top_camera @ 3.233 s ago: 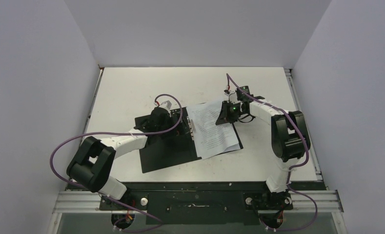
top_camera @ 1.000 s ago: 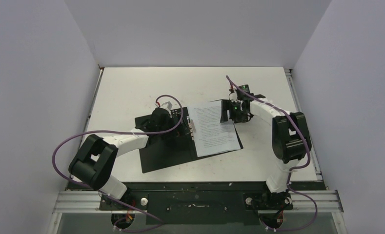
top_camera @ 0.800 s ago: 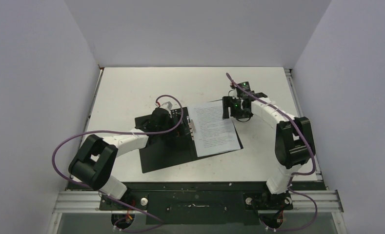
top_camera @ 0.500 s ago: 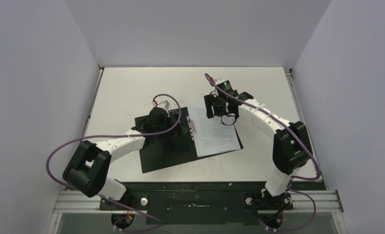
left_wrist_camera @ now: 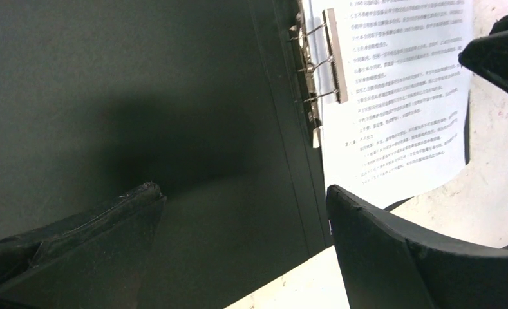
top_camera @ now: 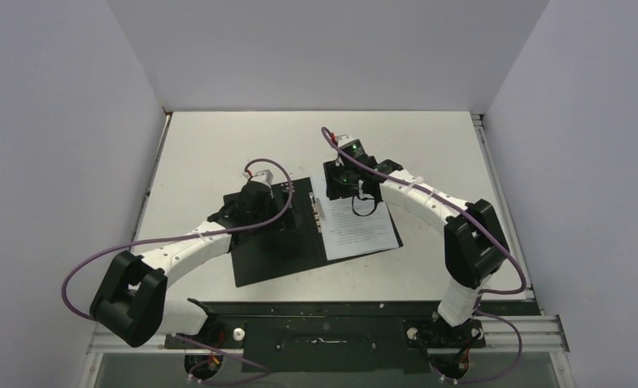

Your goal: Put the files into the folder

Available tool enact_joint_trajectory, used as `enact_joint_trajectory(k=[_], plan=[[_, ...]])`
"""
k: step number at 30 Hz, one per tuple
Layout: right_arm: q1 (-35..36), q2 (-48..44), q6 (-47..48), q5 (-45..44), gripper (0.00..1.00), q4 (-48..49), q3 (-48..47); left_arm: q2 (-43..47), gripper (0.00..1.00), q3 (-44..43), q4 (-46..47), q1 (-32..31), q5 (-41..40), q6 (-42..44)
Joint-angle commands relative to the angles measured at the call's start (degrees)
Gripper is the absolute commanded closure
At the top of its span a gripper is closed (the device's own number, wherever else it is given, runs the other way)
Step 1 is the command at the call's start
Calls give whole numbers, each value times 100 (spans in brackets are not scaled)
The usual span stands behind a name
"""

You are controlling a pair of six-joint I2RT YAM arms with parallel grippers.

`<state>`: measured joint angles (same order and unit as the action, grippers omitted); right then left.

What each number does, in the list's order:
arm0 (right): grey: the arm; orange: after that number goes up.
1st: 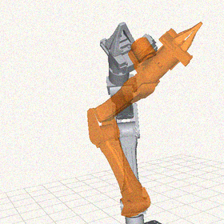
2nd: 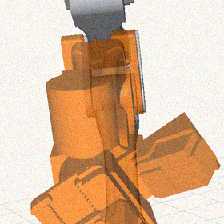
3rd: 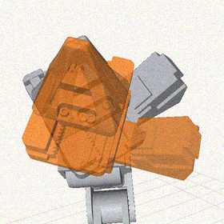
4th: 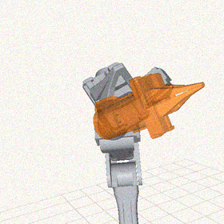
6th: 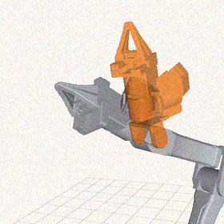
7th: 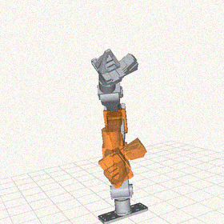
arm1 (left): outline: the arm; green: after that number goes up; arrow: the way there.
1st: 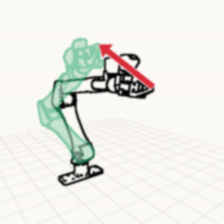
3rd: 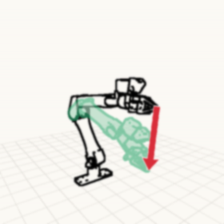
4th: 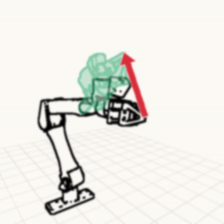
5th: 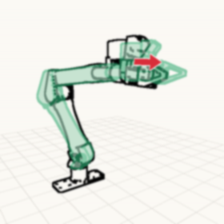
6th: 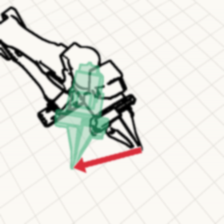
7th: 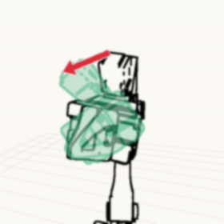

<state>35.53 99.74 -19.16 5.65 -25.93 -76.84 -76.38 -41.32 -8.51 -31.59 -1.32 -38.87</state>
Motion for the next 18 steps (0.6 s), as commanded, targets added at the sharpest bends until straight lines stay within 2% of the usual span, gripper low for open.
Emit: enact_joint_trajectory(k=[1,18], plan=[[128,240,-199,58,57,394,-83,169,2,68,-227,-93,-195,-102],[435,1169,-360,246,64,770,-425,-191,0,207,-362,-325,-487,-262]])
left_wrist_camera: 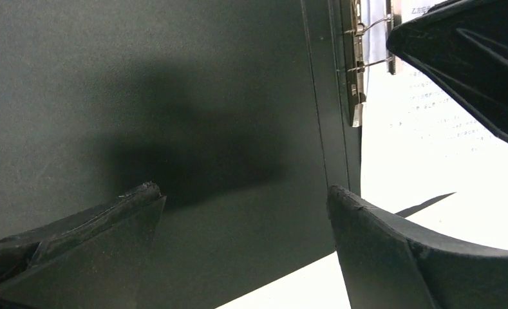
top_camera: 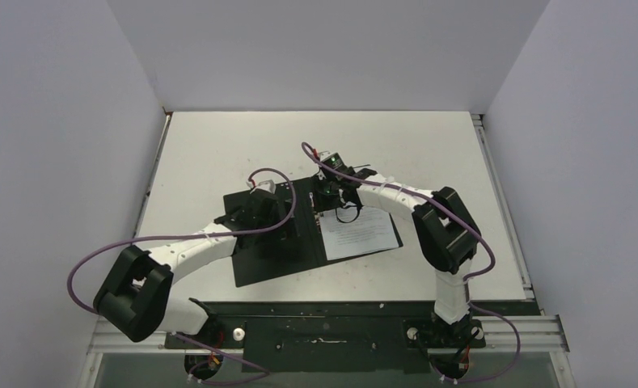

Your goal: Put the files into the folder

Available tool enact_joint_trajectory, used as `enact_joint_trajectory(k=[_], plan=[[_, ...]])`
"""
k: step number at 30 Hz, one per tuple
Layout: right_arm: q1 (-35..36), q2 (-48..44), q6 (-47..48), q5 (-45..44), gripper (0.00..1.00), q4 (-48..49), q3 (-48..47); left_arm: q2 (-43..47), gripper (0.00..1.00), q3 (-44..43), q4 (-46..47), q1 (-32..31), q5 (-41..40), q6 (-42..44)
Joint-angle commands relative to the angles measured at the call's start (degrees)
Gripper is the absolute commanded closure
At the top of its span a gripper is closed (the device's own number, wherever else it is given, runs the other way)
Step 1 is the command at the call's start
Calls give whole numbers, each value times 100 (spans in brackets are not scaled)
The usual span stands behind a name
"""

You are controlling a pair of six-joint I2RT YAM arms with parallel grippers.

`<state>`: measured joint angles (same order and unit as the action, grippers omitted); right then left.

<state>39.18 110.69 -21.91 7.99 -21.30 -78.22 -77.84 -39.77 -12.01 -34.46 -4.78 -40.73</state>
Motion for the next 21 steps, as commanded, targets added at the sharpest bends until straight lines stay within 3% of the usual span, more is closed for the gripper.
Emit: enact_joint_trajectory(k=[1,21], plan=[[72,101,-93,2,65,318,-299,-46,0,64,-5,-43,-140,-84],[73,185,-103,-154,74,373,-159,-229,0,68,89,-131,-113,-186]])
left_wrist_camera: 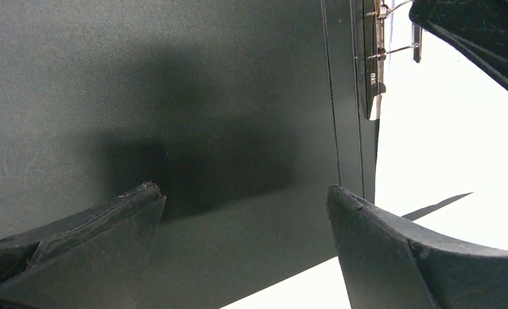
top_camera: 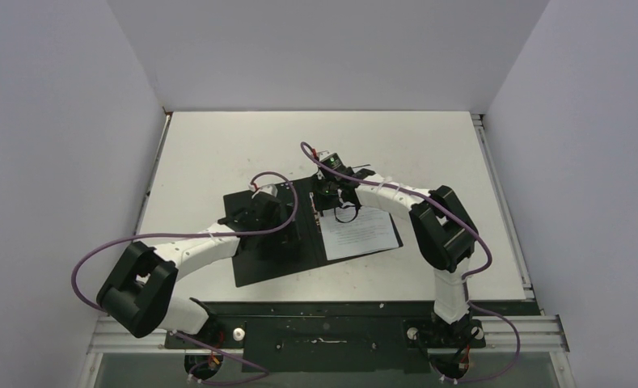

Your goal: Put the files into the folder

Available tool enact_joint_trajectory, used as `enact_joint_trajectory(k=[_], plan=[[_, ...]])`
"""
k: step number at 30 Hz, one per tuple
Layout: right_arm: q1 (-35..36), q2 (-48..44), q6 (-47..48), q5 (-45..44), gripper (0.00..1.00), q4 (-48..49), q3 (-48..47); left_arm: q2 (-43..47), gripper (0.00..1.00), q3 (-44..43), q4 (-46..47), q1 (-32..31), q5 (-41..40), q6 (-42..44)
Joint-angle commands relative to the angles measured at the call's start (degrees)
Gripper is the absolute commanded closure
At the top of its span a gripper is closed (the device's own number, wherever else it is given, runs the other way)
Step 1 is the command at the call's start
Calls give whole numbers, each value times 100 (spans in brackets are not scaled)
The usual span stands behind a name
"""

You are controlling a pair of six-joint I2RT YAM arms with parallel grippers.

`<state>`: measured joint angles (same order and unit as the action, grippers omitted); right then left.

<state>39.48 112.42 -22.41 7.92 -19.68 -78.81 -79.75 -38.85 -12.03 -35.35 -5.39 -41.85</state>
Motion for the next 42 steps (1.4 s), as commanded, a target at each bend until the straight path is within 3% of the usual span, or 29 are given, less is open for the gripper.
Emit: enact_joint_trajectory(k=[1,26,36,39,42], plan=[[44,15,-45,-160,74,198,-98,-45,0,-26,95,-42,-56,-78],[86,181,-44,-238,78,202,-74,-70,0,-61,105,-59,-60,-94],[98,53,-53,-233,85,241,16,-100,0,-61,111,-59,-77,-100],[107,6,-61,-232,74,244,29,-120,0,-70,122,-64,-53,-105],[120,-38,-66,-273,70,254,43,-138,0,-79,122,-73,-39,-113]])
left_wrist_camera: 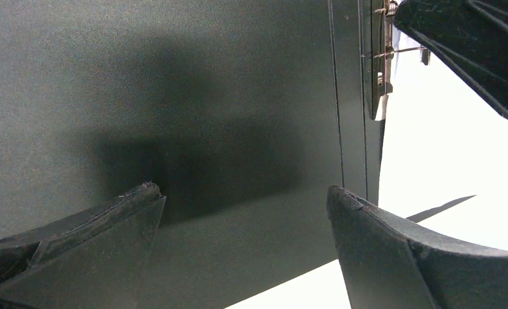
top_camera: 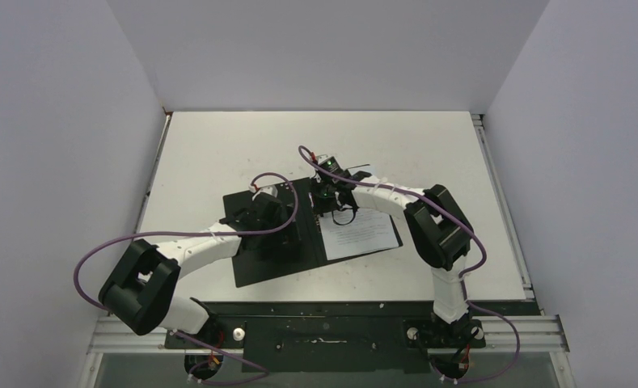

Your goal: Put the files into the folder

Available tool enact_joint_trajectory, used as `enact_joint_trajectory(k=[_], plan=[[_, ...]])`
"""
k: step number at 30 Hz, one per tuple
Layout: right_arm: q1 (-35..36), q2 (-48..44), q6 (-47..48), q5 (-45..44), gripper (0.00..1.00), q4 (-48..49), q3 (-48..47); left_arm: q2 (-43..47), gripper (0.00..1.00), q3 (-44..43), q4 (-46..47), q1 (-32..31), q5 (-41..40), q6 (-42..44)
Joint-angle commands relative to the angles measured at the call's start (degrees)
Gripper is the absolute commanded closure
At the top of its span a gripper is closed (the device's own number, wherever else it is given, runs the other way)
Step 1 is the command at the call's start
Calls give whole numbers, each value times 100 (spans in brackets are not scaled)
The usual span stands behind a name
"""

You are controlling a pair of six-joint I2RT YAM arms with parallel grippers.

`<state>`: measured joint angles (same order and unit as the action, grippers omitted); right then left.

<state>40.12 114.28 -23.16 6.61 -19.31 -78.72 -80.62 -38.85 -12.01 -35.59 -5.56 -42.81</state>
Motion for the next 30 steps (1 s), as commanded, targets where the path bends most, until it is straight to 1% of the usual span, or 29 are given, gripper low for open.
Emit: enact_joint_trajectory(k=[1,19,25,30], plan=[[56,-234,5,-155,70,217,40,-50,0,-85,119,-52,-19,-17],[57,-471,-55,-310,74,317,113,-64,0,-140,102,-92,-36,-24],[57,-515,-99,-299,72,398,164,-81,0,-124,111,-105,-32,-25],[57,-600,-119,-309,71,473,215,-85,0,-114,120,-110,-33,-30]])
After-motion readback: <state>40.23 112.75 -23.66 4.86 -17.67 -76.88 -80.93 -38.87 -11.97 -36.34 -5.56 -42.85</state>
